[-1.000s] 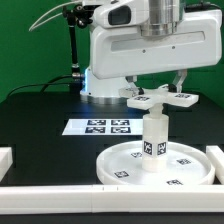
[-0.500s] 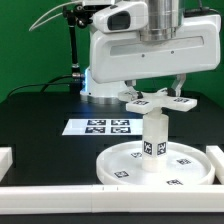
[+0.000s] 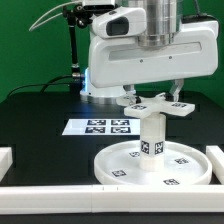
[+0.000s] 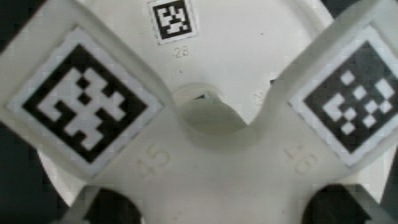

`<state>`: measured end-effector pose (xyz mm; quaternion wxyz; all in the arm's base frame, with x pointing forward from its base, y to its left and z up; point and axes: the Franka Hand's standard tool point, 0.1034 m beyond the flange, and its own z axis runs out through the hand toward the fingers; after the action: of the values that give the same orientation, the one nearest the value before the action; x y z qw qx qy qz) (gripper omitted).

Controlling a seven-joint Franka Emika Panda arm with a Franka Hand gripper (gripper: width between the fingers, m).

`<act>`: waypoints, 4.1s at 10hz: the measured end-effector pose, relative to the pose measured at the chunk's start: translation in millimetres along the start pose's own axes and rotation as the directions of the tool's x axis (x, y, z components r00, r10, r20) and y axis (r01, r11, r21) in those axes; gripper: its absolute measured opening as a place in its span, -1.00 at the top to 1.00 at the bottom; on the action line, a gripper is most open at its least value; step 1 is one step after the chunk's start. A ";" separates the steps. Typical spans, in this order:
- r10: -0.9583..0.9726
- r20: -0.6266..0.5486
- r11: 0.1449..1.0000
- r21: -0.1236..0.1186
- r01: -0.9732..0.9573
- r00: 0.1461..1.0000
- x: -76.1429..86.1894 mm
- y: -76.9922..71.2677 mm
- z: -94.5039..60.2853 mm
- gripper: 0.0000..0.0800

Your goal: Assemble round table

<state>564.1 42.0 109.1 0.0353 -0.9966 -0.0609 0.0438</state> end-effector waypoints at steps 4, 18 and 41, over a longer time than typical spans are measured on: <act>-0.001 -0.017 1.000 -0.005 0.001 1.000 2.5 0.9 -0.3 -0.12; 0.437 -0.013 0.898 0.054 -0.436 0.899 2.4 0.5 0.4 -0.12; 0.765 0.211 -0.641 0.163 -0.750 -0.608 11.0 -2.2 1.1 -0.56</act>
Offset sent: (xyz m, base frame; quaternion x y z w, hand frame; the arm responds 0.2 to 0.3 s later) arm -0.0028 -0.0047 -0.0051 -0.0144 -0.0336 -0.0319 0.9988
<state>574.7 45.6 107.2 0.1084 -0.4723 0.8743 0.0291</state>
